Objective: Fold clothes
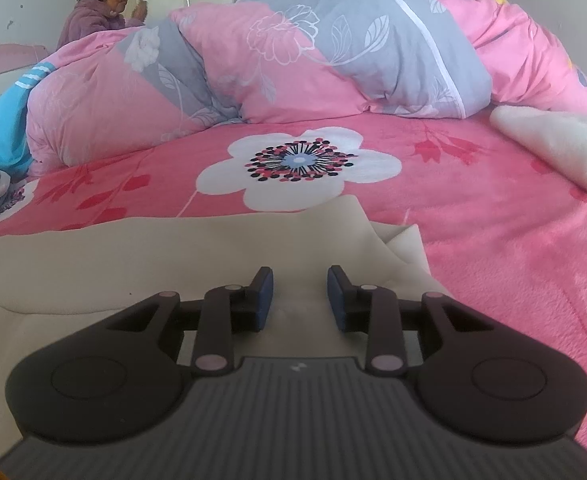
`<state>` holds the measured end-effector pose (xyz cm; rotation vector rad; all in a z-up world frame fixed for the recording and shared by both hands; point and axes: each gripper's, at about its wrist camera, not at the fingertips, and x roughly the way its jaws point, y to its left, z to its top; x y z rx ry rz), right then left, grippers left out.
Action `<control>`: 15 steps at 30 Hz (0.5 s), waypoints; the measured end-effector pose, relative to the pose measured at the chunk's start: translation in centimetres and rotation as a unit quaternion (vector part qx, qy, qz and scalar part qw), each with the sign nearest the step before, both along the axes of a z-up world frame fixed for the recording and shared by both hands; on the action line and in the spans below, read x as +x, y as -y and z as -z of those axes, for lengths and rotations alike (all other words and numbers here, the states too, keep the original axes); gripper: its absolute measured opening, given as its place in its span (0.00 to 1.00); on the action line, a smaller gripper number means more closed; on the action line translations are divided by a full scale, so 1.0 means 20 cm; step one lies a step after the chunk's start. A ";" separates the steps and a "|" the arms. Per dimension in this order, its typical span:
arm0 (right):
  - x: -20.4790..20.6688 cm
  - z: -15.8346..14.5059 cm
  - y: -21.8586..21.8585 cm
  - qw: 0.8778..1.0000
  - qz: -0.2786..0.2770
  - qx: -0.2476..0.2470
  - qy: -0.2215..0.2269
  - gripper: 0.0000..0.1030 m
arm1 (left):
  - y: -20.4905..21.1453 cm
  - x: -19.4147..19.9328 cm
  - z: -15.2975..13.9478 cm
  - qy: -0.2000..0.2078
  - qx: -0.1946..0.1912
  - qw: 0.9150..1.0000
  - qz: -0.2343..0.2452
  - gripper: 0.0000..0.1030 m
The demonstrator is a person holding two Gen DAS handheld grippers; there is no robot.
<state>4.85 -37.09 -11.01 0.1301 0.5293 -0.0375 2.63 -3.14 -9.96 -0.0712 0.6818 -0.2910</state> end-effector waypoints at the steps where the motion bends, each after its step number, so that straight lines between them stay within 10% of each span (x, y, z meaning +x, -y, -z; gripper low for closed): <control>1: 0.00 0.00 0.00 1.000 0.000 0.001 0.000 0.28 | 0.00 0.00 0.04 -0.001 0.006 1.000 -0.004 0.80; 11: -0.29 -0.23 -0.18 0.988 -0.074 -0.002 0.134 0.29 | 0.03 -0.06 0.09 0.038 0.039 0.999 -0.003 0.81; 15: -0.36 -0.16 -0.34 0.988 -0.117 -0.012 0.103 0.38 | 0.04 -0.07 0.10 0.040 0.043 0.998 -0.004 0.81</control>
